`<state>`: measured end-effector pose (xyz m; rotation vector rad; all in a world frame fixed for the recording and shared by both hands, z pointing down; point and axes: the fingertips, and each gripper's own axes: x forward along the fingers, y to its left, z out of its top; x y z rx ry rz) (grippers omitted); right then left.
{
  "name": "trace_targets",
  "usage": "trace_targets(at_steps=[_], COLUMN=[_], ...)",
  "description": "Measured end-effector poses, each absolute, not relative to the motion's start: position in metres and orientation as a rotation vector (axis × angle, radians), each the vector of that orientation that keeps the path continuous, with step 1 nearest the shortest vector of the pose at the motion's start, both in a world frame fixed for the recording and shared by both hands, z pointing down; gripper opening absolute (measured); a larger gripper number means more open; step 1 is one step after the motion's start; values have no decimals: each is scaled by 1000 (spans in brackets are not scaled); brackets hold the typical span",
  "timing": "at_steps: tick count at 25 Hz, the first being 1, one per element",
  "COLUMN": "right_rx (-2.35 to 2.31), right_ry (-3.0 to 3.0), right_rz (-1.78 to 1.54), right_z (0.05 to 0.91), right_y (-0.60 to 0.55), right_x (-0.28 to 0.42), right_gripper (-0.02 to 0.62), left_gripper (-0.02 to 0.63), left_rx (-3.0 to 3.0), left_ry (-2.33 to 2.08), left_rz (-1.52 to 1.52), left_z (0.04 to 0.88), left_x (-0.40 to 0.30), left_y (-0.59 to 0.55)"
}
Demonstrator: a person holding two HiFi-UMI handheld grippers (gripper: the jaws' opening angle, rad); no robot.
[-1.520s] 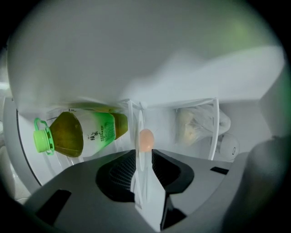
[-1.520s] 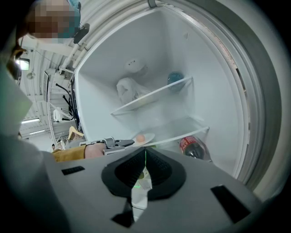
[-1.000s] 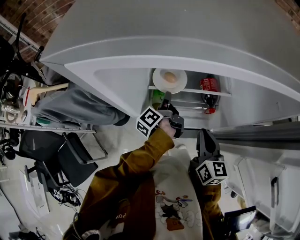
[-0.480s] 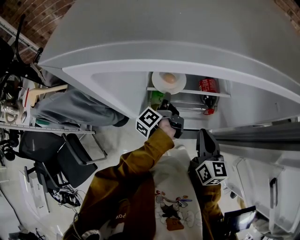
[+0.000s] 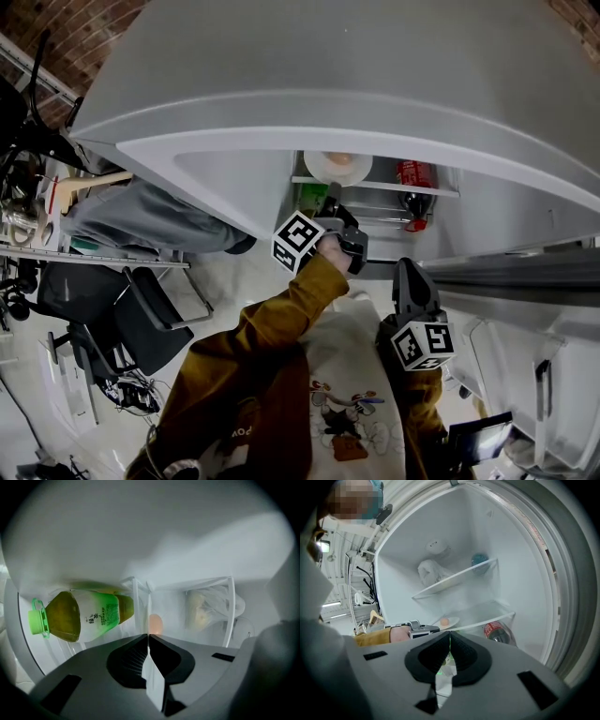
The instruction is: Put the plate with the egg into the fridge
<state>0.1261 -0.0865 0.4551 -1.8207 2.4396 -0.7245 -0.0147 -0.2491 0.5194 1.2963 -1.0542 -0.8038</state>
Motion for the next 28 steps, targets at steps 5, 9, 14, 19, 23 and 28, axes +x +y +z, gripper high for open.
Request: trace_targets(at_steps=[5, 9, 14, 19, 23, 28], right_rx=[-1816, -1810, -1799, -1785, -1777, -1774], right_ry=[2444, 2447, 2451, 2446, 2452, 2452], right_rz=[-725, -725, -721, -721, -717, -716], right_z=[455, 454, 454, 453, 453, 451], right_y=[-90, -94, -96, -97, -97, -93], right_x=[128, 131, 134, 131, 128, 124], right_gripper=[6, 6, 6, 6, 6, 6], left_gripper=[21, 21, 23, 26, 64, 113], left_rx=[1288, 1285, 1304, 1320, 1332, 1341], left_ry=[-1059, -1068, -1072, -1104, -1100, -1089], left_rz=[-793, -781, -782, -762, -765, -758], left_z=[522, 522, 519, 518, 517, 514], left_x=[-12, -11, -10, -14, -16, -14], left_y=[-254, -257, -260, -260, -259, -256])
